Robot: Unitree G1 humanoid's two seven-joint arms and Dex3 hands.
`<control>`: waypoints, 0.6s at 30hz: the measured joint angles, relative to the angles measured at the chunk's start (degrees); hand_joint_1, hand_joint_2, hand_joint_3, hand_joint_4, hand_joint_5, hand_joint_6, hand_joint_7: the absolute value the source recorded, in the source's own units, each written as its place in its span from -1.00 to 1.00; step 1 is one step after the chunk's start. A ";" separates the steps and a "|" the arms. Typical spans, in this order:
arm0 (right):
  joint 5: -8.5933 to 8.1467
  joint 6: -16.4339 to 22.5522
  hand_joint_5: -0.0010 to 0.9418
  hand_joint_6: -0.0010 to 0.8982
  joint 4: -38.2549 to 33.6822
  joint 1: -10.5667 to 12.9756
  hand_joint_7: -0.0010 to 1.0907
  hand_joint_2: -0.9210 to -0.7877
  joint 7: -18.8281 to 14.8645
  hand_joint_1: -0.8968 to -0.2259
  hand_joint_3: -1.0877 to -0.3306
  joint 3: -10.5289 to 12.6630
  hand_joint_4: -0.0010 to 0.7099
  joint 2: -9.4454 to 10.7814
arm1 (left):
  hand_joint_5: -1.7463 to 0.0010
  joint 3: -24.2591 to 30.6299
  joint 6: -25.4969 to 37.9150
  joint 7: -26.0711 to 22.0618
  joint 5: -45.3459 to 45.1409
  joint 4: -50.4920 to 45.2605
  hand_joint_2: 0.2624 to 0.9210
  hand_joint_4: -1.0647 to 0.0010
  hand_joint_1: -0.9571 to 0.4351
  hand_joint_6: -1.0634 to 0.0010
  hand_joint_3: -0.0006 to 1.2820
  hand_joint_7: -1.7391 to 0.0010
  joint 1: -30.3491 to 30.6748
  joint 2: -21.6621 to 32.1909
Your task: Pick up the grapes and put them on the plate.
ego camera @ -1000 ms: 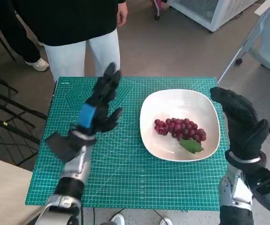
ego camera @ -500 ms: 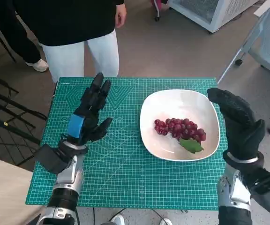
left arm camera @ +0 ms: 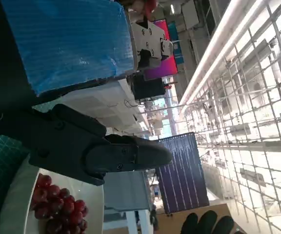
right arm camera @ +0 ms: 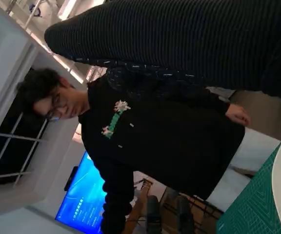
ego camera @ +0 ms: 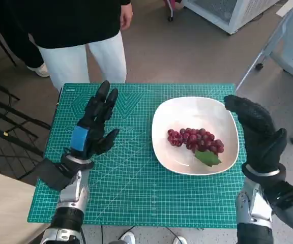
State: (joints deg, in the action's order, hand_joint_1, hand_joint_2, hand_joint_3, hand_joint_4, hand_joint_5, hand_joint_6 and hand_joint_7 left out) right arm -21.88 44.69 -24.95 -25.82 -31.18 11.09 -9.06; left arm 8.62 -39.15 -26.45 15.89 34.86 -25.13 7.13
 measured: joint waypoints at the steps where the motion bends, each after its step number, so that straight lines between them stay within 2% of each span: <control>1: 0.00 -0.04 -0.99 -1.00 0.01 0.00 -0.36 -1.00 0.00 0.06 0.16 -0.01 -0.53 0.00 | 0.98 0.01 0.11 -0.03 0.02 -0.18 1.00 0.67 -0.51 0.60 -0.55 0.94 0.10 0.00; 18: 0.00 -0.54 -0.99 -1.00 0.10 -0.01 -0.36 -1.00 -0.28 0.07 0.17 -0.04 -0.53 -0.02 | 0.99 0.73 1.84 -0.94 0.66 -2.34 1.00 0.65 -0.50 0.59 -0.56 0.95 1.29 -0.03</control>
State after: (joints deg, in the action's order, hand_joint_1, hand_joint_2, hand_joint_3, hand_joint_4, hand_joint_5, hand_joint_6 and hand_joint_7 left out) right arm -21.88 44.14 -24.85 -25.84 -31.47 11.05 -9.08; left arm 9.35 -37.31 -27.39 16.55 32.52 -23.84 7.10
